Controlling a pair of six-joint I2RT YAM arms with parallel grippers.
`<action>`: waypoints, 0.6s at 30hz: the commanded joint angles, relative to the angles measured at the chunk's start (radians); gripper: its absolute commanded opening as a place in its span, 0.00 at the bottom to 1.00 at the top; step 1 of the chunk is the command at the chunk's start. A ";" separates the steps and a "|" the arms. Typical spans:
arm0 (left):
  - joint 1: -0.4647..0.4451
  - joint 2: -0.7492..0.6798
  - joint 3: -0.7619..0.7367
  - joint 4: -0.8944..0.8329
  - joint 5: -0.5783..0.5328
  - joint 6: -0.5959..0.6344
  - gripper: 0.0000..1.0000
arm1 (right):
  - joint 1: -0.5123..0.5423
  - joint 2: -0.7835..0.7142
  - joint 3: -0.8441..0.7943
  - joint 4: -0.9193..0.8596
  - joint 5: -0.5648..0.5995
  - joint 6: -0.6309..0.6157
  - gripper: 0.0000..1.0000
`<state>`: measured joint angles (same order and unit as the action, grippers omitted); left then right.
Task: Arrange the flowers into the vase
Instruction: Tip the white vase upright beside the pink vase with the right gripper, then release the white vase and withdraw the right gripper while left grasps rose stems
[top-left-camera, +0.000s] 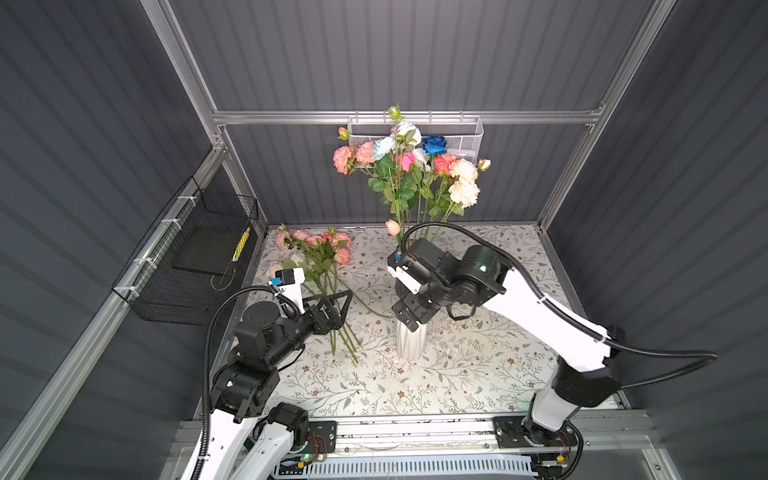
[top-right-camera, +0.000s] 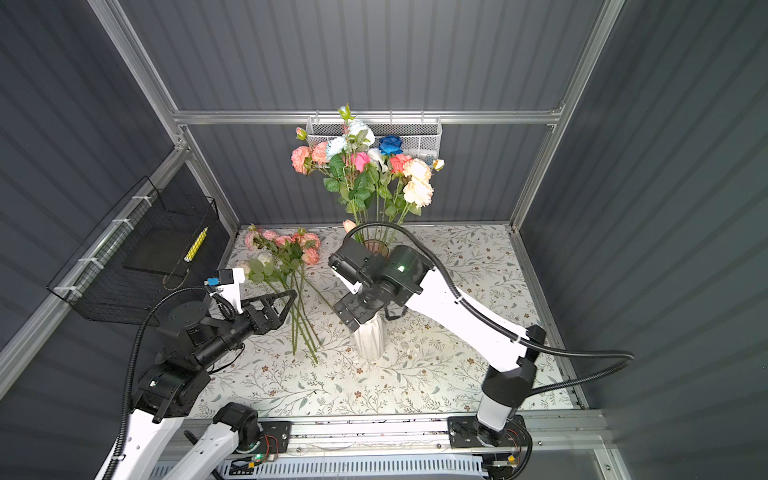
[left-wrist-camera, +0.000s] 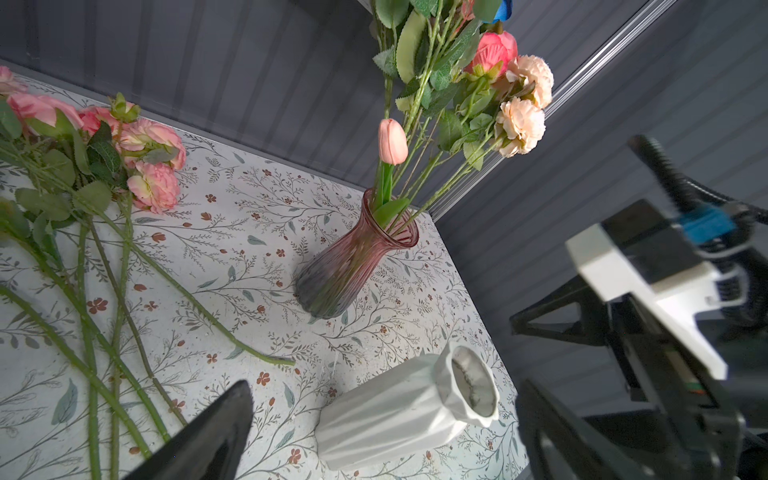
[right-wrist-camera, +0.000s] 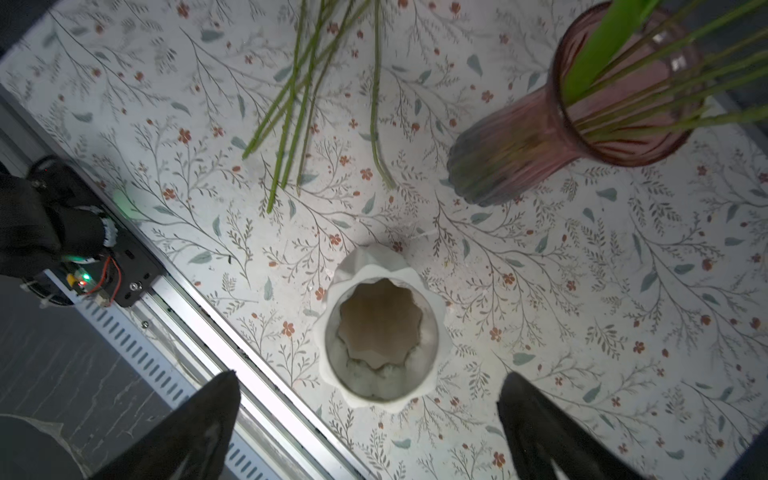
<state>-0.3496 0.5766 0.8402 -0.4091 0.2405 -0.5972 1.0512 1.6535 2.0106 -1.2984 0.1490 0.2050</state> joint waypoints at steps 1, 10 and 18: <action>0.004 0.006 0.038 -0.037 -0.020 0.003 1.00 | 0.016 -0.145 -0.095 0.169 0.044 0.032 0.99; 0.004 0.070 0.065 -0.064 -0.050 -0.018 1.00 | 0.014 -0.716 -0.772 0.818 0.244 0.108 0.99; 0.006 0.324 0.005 0.009 -0.112 -0.041 0.96 | -0.066 -0.997 -1.090 0.876 0.206 0.199 0.99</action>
<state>-0.3496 0.8257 0.8772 -0.4362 0.1650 -0.6197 1.0046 0.6853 0.9649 -0.4793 0.3626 0.3511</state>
